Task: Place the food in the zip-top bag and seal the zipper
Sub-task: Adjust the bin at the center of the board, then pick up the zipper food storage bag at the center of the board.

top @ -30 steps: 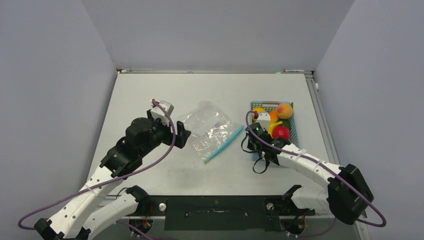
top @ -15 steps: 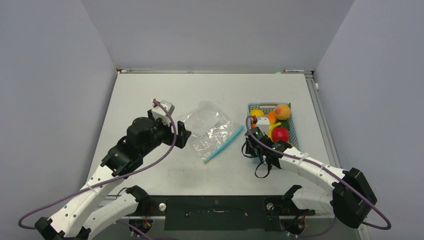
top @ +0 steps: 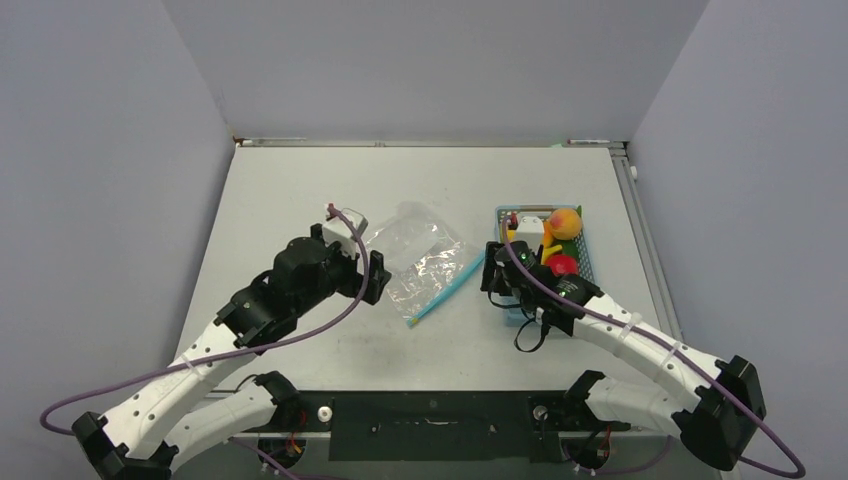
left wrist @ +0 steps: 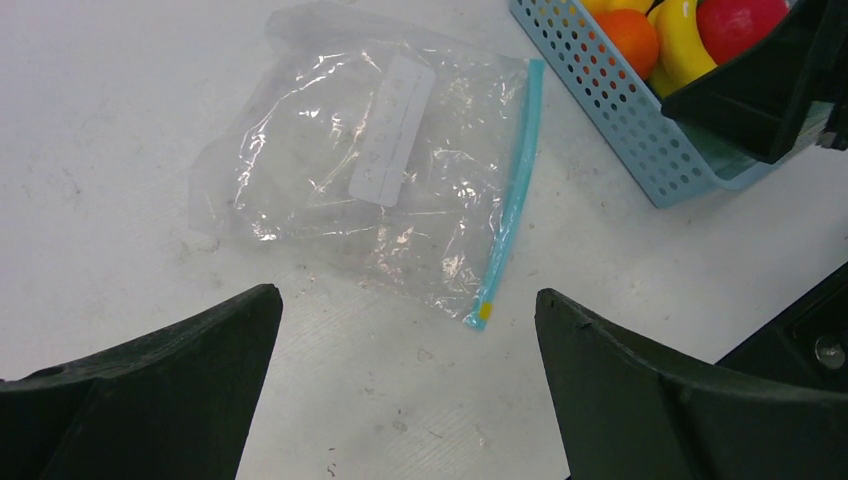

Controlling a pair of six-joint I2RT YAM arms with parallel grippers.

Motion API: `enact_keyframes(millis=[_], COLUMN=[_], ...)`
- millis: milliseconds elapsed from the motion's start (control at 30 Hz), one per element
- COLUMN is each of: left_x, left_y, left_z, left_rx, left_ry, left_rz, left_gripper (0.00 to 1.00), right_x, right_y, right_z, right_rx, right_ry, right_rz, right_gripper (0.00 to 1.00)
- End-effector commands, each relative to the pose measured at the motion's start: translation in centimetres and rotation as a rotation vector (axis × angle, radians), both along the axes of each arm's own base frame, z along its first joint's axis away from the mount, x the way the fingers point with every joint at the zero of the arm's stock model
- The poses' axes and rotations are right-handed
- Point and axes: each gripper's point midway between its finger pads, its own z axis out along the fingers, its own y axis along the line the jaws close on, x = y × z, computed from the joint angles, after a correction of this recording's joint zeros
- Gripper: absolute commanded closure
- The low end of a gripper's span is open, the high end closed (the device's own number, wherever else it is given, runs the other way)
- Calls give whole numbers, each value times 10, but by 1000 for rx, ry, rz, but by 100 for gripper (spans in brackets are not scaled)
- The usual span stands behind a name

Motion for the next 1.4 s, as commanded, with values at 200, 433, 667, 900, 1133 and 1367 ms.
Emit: enact_keyframes(millis=[200, 433, 667, 900, 1133, 1367], left_x=[4, 0, 6, 9, 20, 28], left_y=[-14, -54, -89, -126, -147, -164], left_z=[12, -5, -27, -51, -79, -104], left_rx=[123, 261, 271, 304, 355, 411], left_ry=[-46, -88, -64, -38, -36, -24], left_rz=[141, 157, 130, 110, 127, 120], left_gripper=[4, 4, 0, 9, 22, 32], right_x=[-1, -6, -14, -19, -24, -30], right_y=[-7, -23, -47, -62, -69, -78], right_z=[39, 50, 65, 81, 96, 100], right_rx=[34, -5, -23, -20, 2, 7], right_ry=[-92, -92, -134, -179, -206, -221], right_rz=[-14, -62, -115, -153, -157, -171], right_gripper=[38, 28, 26, 25, 25, 25])
